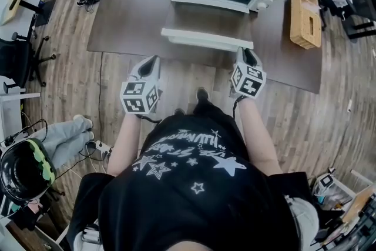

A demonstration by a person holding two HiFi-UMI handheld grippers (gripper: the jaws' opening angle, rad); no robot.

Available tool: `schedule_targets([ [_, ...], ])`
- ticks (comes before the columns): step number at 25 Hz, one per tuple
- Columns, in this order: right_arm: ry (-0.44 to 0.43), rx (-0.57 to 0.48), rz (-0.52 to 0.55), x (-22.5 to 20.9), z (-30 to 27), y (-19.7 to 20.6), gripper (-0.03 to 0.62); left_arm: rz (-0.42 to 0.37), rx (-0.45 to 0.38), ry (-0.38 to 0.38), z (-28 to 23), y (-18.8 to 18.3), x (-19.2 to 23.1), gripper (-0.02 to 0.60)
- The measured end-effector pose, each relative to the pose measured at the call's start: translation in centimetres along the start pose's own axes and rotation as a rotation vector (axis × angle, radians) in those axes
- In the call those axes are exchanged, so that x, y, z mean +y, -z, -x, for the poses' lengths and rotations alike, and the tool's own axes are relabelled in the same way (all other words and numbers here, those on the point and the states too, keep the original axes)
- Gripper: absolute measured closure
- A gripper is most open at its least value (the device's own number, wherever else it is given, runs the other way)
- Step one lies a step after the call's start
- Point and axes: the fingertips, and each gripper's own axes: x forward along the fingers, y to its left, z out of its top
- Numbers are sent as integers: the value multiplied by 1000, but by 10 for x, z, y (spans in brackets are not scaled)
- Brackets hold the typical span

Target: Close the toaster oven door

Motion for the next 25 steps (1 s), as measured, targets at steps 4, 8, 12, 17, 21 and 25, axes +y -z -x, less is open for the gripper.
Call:
schedule_targets([
  [4, 10, 1, -3, 0, 2, -8, 520, -7, -17, 0, -1, -7, 0, 571],
  [8, 26, -2, 1, 1, 3, -13, 522, -12, -36, 3, -3, -14, 2, 571],
  [12, 37, -8, -1, 0, 4, -21, 522, -12, -50, 2, -3, -20, 5, 571],
  [17, 44, -40, -11, 0, 8, -34, 522, -13, -67, 0, -2, -27, 10, 571],
  [21, 47, -49, -6, 1, 8, -42, 522, -14, -79, 1, -1, -31, 10, 571],
  [25, 47, -73, -14, 1, 10, -52, 522, -19, -91, 8, -1, -37, 7, 571],
])
